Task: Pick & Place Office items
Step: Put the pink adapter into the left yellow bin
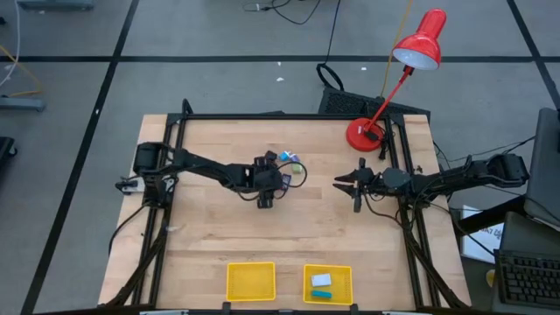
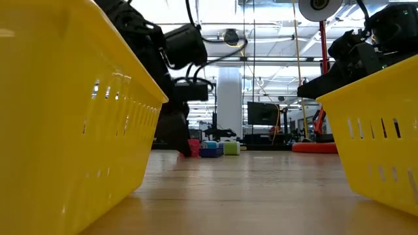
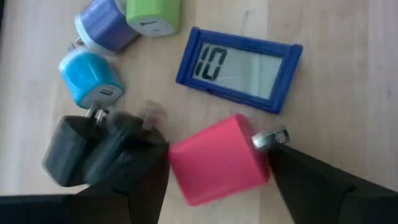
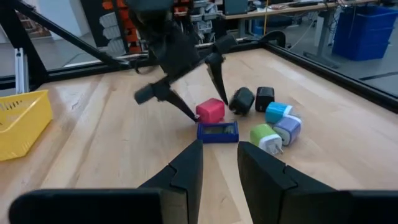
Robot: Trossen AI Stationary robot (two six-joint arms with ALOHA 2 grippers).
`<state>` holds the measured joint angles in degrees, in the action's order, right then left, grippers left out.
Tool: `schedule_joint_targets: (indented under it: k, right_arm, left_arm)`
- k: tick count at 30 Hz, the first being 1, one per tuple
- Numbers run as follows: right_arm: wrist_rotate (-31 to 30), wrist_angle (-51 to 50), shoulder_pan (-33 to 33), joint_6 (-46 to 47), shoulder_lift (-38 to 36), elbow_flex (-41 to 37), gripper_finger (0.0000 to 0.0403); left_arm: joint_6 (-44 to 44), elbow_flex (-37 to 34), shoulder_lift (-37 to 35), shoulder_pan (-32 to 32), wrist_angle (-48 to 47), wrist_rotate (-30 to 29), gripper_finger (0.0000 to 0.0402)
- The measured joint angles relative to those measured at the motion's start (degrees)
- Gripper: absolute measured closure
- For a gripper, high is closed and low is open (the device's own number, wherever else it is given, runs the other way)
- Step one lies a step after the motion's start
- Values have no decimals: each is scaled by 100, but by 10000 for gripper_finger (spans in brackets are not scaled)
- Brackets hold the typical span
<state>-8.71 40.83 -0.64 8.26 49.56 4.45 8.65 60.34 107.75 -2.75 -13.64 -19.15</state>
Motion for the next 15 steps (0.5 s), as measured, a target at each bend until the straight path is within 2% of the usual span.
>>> schedule_joint_targets:
  k: [9,15]
  right_arm:
    - [-1,-80,0,6,0,0,314]
    - [0,-84,0,6,0,-2,314]
  left_arm:
    - [-531,-1,10,-103,39,346,166]
    - [-1098,-7,15,-102,32,373,166]
